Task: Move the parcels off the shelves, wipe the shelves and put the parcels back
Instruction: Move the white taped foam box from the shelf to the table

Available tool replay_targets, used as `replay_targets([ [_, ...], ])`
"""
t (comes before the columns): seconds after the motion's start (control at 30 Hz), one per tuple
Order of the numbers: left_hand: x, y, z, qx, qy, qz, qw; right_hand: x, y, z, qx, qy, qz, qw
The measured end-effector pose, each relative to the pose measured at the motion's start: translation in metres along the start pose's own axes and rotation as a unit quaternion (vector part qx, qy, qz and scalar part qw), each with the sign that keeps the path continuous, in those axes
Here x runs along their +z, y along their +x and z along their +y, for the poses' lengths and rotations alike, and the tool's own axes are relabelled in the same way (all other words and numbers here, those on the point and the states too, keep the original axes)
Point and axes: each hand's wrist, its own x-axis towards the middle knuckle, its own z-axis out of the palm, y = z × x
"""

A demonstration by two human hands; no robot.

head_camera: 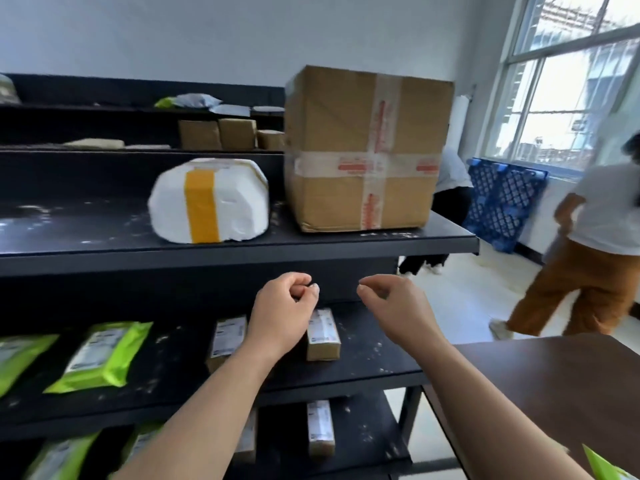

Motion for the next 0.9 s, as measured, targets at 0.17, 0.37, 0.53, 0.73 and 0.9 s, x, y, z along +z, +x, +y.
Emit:
replay_targets([
  [0.17,-0.067,0.004,-0.012,-0.006,0.011,0.037,0.999,0.034,0.008,-0.053,-0.027,0.026,0.001,0.999],
  [0.37,-0.133,0.03,-0.024,-0.002,0.016,0.109,0.994,0.067,0.027,-0.115,-0.067,0.041,-0.017,0.997],
  [0.53,-0.164,0.064,-0.028,-0.021,0.054,0.151,0.987,0.085,0.064,-0.144,-0.098,0.049,-0.037,0.993],
  [0.73,-0.181,0.107,-0.028,-0.065,0.1,0.15,0.981,0.108,0.111,-0.161,-0.11,0.092,-0.093,0.985],
  [0.9,-0.187,0.137,-0.032,-0.091,0.093,0.117,0.985,0.128,0.142,-0.165,-0.108,0.082,-0.121,0.983],
])
